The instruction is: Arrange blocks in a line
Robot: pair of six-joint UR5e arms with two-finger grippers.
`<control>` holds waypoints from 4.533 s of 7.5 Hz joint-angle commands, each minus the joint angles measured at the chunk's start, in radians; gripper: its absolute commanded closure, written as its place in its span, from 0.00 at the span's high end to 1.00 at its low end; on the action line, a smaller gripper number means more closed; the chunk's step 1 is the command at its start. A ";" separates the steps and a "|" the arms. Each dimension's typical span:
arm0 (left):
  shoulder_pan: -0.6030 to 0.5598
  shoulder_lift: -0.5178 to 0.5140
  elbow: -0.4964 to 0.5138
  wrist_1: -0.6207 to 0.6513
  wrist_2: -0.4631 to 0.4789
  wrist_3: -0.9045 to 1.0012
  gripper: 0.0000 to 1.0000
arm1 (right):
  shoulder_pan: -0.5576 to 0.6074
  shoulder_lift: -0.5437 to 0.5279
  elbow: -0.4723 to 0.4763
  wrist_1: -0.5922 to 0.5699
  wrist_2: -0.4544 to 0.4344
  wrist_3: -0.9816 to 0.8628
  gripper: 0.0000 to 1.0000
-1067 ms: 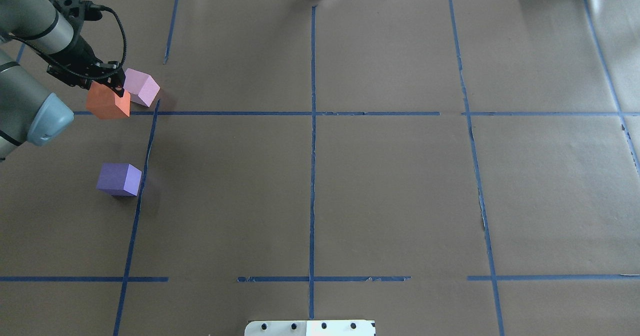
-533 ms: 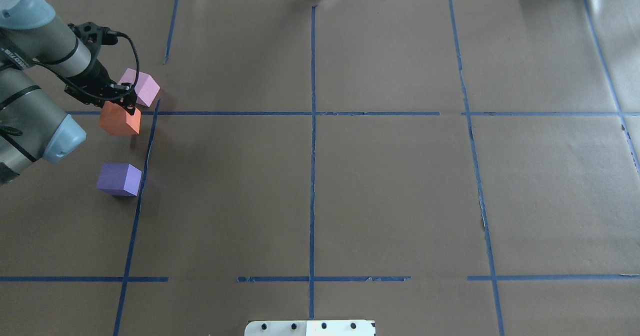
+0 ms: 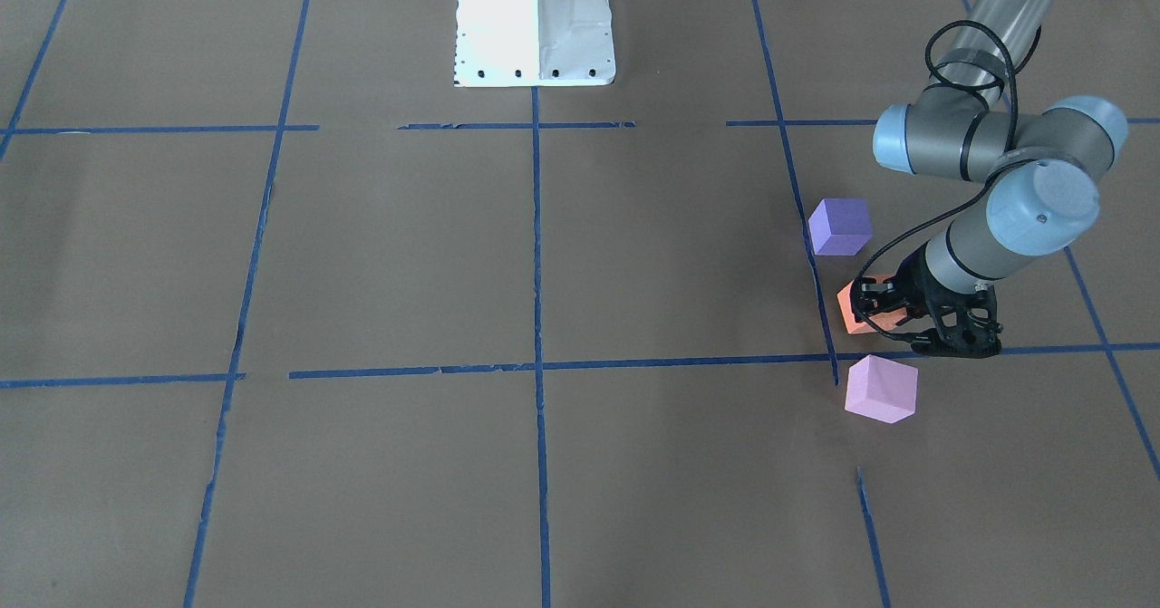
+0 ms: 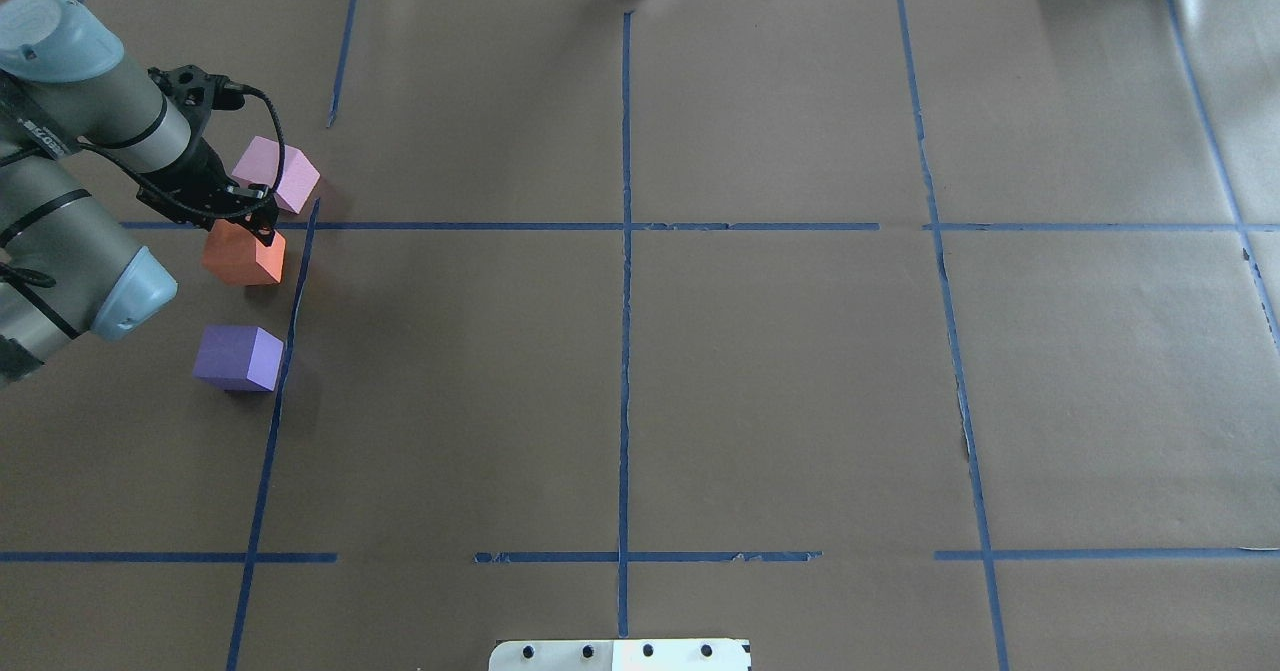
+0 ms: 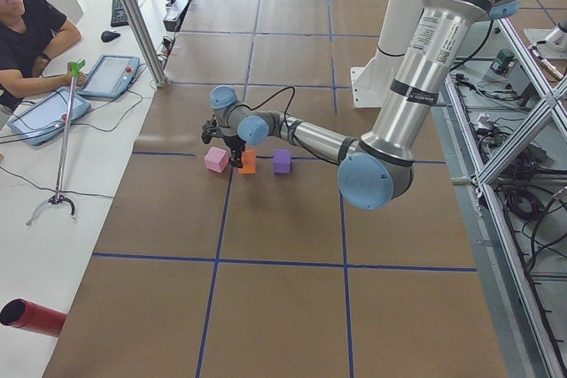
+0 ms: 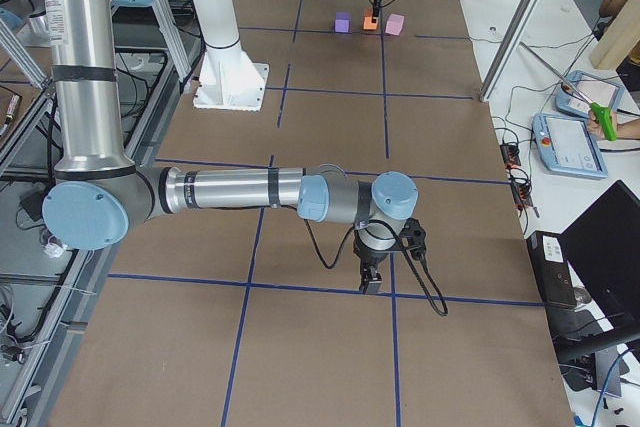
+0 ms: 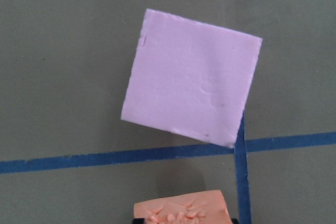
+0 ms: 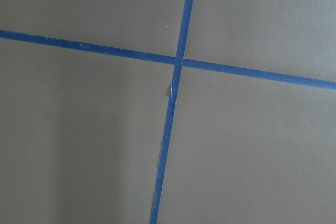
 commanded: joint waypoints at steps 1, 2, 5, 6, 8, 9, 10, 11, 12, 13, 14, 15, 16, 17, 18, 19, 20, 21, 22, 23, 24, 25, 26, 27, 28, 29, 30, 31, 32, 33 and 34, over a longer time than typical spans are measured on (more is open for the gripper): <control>0.001 0.006 0.011 -0.023 0.000 -0.002 0.99 | 0.000 0.000 0.000 0.000 0.000 0.000 1.00; 0.001 0.006 0.008 -0.023 -0.003 -0.009 1.00 | 0.000 0.000 0.000 0.000 0.000 0.000 1.00; -0.009 0.005 -0.007 -0.023 -0.012 -0.006 1.00 | 0.000 0.000 0.000 0.000 0.000 0.000 1.00; -0.047 0.005 -0.041 -0.017 -0.033 0.002 1.00 | 0.000 0.000 0.000 0.000 0.000 0.000 1.00; -0.167 0.038 -0.153 0.071 -0.037 0.081 1.00 | 0.000 0.000 0.000 0.000 0.000 0.000 1.00; -0.211 0.064 -0.249 0.189 -0.037 0.149 1.00 | 0.000 0.000 0.000 0.000 0.000 0.000 1.00; -0.279 0.065 -0.295 0.296 -0.040 0.222 1.00 | 0.000 0.000 0.000 0.000 0.000 0.000 1.00; -0.380 0.081 -0.296 0.369 -0.058 0.370 1.00 | 0.000 0.000 0.000 0.000 0.000 0.000 1.00; -0.455 0.101 -0.282 0.398 -0.063 0.464 1.00 | 0.000 0.000 0.000 0.002 0.000 0.000 1.00; -0.542 0.159 -0.281 0.389 -0.064 0.575 1.00 | 0.000 0.000 0.000 0.000 0.000 0.000 1.00; -0.625 0.211 -0.262 0.388 -0.069 0.637 1.00 | 0.000 0.000 0.000 0.000 0.000 0.000 1.00; -0.699 0.245 -0.230 0.386 -0.113 0.643 1.00 | 0.000 0.000 0.000 0.000 0.000 0.000 1.00; -0.748 0.285 -0.184 0.371 -0.160 0.643 1.00 | 0.000 0.000 0.000 0.000 0.000 0.000 1.00; -0.753 0.369 -0.181 0.304 -0.156 0.646 1.00 | 0.000 0.001 0.000 0.000 0.000 0.000 1.00; -0.753 0.466 -0.157 0.173 -0.158 0.640 1.00 | 0.000 0.000 0.000 0.000 0.000 0.000 1.00; -0.753 0.494 -0.097 0.097 -0.155 0.642 1.00 | 0.000 0.000 0.000 0.000 0.000 0.000 1.00; -0.752 0.485 -0.069 0.093 -0.150 0.637 1.00 | 0.000 0.000 0.000 0.000 0.000 0.000 1.00; -0.750 0.482 -0.055 0.092 -0.147 0.637 1.00 | 0.000 0.000 0.000 0.000 0.000 0.000 1.00; -0.749 0.477 -0.060 0.092 -0.139 0.637 1.00 | 0.000 0.000 0.000 0.000 0.000 0.000 1.00; -0.749 0.473 -0.069 0.092 -0.100 0.636 1.00 | -0.001 0.000 0.000 0.000 0.000 0.000 1.00; -0.749 0.458 -0.096 0.098 -0.093 0.636 1.00 | 0.000 0.000 0.000 0.000 0.000 0.000 1.00; -0.746 0.456 -0.112 0.099 -0.093 0.636 1.00 | 0.000 0.000 0.000 0.000 0.000 0.000 1.00; -0.741 0.456 -0.126 0.099 -0.095 0.633 1.00 | 0.000 0.000 0.000 0.000 0.000 0.000 1.00; -0.691 0.451 -0.159 0.105 -0.096 0.631 1.00 | 0.000 0.000 0.000 0.000 0.000 0.000 1.00; -0.663 0.451 -0.172 0.125 -0.096 0.631 1.00 | 0.000 0.000 0.000 0.000 0.000 0.000 1.00; -0.661 0.451 -0.179 0.128 -0.096 0.631 1.00 | 0.000 0.000 0.000 0.000 0.000 0.000 1.00; -0.661 0.451 -0.181 0.132 -0.096 0.631 1.00 | 0.000 0.000 0.000 0.000 0.000 0.000 1.00; -0.661 0.451 -0.179 0.133 -0.096 0.631 1.00 | 0.000 0.000 0.000 0.000 0.000 0.000 1.00; -0.661 0.451 -0.185 0.150 -0.098 0.631 1.00 | 0.000 0.000 0.000 0.000 0.000 0.000 1.00; -0.661 0.447 -0.196 0.176 -0.098 0.631 1.00 | 0.000 0.000 0.000 0.000 0.000 0.000 1.00; -0.663 0.448 -0.201 0.178 -0.098 0.631 1.00 | 0.000 0.000 0.000 0.000 0.000 0.000 1.00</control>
